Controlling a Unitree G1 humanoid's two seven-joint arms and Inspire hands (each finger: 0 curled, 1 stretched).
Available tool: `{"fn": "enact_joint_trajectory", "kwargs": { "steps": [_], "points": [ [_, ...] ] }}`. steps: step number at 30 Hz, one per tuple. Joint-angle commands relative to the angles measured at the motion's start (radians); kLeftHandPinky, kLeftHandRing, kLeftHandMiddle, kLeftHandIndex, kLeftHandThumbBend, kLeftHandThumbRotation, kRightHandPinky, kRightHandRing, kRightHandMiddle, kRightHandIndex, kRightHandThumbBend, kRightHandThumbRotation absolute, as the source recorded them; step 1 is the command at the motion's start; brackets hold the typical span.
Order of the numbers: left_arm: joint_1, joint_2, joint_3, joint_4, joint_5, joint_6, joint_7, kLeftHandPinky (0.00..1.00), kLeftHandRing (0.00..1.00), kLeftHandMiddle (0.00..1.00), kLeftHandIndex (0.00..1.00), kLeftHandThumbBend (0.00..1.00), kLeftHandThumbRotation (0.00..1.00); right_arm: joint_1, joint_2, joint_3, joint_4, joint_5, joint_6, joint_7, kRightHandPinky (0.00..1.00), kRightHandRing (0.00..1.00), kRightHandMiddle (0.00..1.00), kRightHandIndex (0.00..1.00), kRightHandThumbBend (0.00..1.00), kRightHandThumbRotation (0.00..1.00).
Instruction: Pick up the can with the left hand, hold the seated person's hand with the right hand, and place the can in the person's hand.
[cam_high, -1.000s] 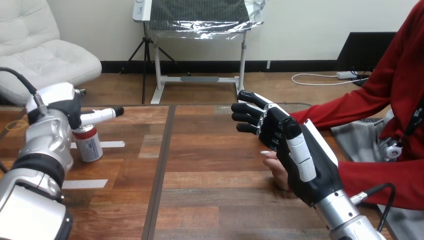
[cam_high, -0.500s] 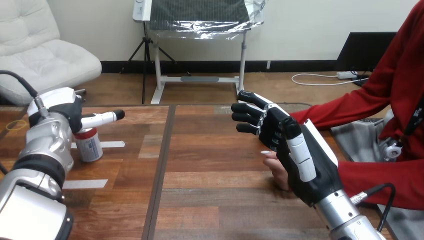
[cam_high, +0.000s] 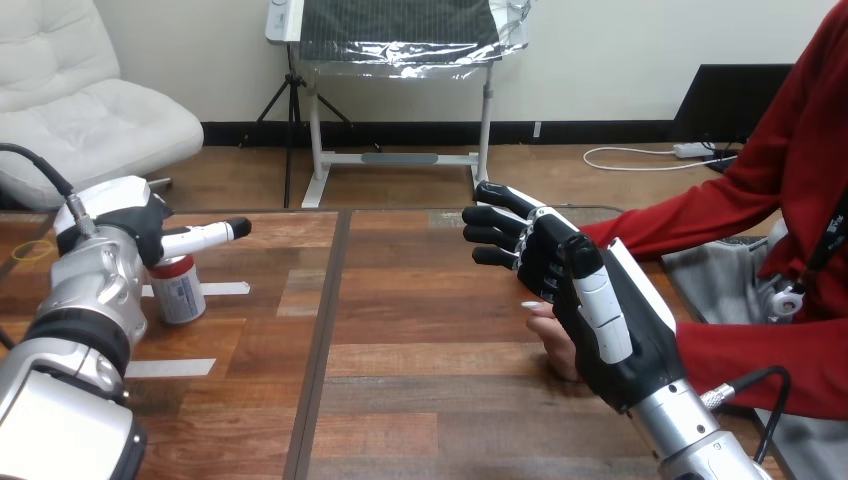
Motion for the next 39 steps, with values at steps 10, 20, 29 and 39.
{"fn": "enact_joint_trajectory", "kwargs": {
  "steps": [10,20,29,39],
  "points": [
    [-0.050,-0.012,-0.003,-0.012,-0.005,0.001,-0.008,0.72,0.84,0.86,0.89,0.83,1.00,-0.059,0.005,-0.004,-0.021,0.016,-0.023,-0.003,0.83,0.84,0.84,0.86,0.77,1.00],
    [-0.043,-0.011,-0.010,-0.014,0.000,-0.006,-0.022,0.66,0.81,0.83,0.89,0.83,1.00,-0.058,0.003,-0.004,-0.025,0.019,-0.020,0.000,0.83,0.84,0.83,0.86,0.77,1.00],
    [-0.039,-0.009,-0.013,-0.018,0.001,-0.019,-0.047,0.40,0.56,0.64,0.81,0.81,1.00,-0.061,0.000,-0.004,-0.023,0.021,-0.025,0.006,0.83,0.84,0.83,0.86,0.77,1.00],
    [-0.035,-0.008,-0.018,-0.023,0.004,-0.026,-0.060,0.33,0.49,0.57,0.72,0.80,1.00,-0.058,0.003,-0.003,-0.031,0.022,-0.010,0.002,0.83,0.84,0.84,0.86,0.79,1.00]
  ]
}}
